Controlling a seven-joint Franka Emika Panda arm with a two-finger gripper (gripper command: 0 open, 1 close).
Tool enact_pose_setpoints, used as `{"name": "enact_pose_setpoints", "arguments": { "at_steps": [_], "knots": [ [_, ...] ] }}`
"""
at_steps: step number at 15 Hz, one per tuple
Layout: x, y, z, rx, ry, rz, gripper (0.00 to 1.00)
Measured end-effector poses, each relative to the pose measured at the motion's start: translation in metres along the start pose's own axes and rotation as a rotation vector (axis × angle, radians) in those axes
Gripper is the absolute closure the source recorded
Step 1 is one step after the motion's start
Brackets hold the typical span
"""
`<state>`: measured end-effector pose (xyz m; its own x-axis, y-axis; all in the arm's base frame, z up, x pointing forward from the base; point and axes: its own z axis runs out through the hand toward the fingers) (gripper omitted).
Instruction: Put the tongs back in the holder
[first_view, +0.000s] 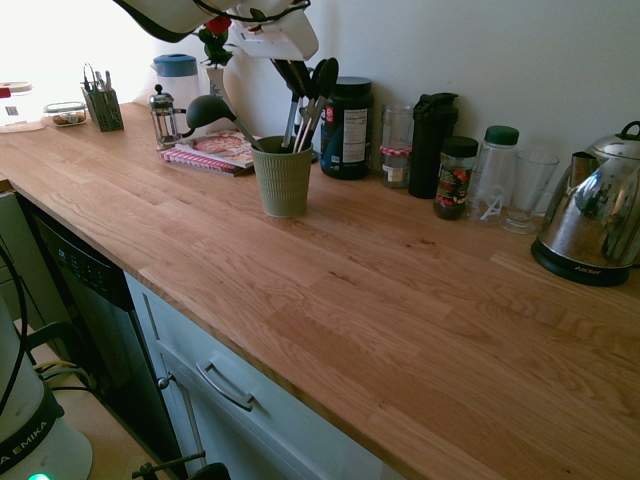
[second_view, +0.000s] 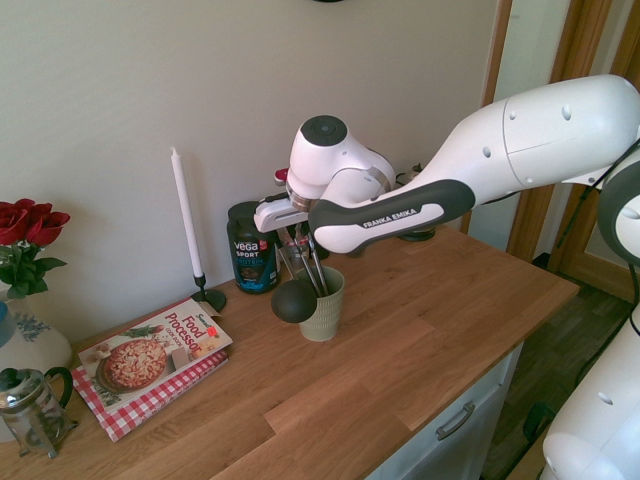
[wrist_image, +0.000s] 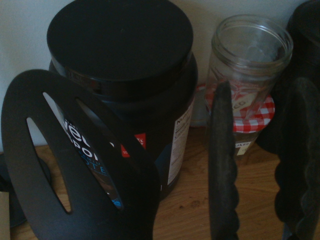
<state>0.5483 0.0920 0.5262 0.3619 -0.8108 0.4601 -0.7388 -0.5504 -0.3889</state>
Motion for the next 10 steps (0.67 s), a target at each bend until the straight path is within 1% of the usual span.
{"name": "enact_pose_setpoints", "arguments": {
  "at_steps": [2, 4, 7, 8, 10],
  "knots": [
    [0.001, 0.0, -0.013, -0.006, -0.027, 0.011, 0.0],
    [0.004, 0.01, -0.042, -0.083, -0.116, -0.013, 0.0],
    [0.02, 0.044, -0.081, -0.235, -0.264, -0.099, 0.0],
    [0.027, 0.056, -0.084, -0.283, -0.302, -0.141, 0.0],
    [0.042, 0.08, -0.074, -0.339, -0.363, -0.225, 0.0]
  ]
}}
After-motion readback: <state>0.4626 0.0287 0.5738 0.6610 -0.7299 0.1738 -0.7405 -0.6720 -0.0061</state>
